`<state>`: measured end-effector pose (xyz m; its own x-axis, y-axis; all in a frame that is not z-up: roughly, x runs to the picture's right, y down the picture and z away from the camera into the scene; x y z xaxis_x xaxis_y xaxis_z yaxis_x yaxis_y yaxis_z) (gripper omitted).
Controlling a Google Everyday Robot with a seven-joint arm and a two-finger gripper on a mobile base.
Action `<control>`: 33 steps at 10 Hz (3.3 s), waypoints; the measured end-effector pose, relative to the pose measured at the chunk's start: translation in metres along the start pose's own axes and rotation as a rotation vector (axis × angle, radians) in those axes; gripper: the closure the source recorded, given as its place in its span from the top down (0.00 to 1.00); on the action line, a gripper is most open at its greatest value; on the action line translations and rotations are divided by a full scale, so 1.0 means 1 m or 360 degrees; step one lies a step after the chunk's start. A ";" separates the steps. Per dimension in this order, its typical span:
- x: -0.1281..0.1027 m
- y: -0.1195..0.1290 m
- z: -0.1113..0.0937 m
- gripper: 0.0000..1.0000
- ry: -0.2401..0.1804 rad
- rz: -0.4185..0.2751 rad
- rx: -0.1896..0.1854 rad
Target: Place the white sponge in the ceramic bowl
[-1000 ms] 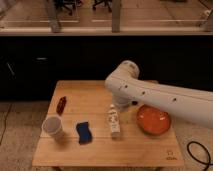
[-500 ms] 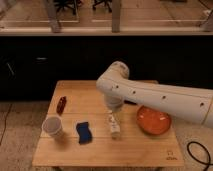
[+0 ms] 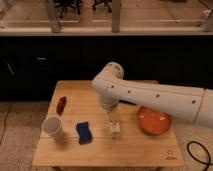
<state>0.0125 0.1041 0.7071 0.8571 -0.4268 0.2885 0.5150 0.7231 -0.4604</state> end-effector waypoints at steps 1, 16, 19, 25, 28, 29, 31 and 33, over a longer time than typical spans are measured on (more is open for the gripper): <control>-0.005 -0.002 0.002 0.80 -0.0012 -0.0019 -0.0001; -0.065 -0.035 0.042 0.80 -0.0151 -0.0356 -0.0024; -0.086 -0.046 0.049 0.80 -0.0169 -0.0451 -0.0034; -0.105 -0.050 0.061 0.80 -0.0216 -0.0593 -0.0055; -0.113 -0.049 0.070 0.80 -0.0249 -0.0645 -0.0057; -0.116 -0.049 0.072 0.80 -0.0261 -0.0663 -0.0055; -0.121 -0.049 0.077 0.80 -0.0285 -0.0697 -0.0060; -0.124 -0.042 0.083 0.80 -0.0312 -0.0727 -0.0074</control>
<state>-0.1161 0.1718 0.7598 0.5277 -0.5807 0.6199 0.8411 0.4593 -0.2857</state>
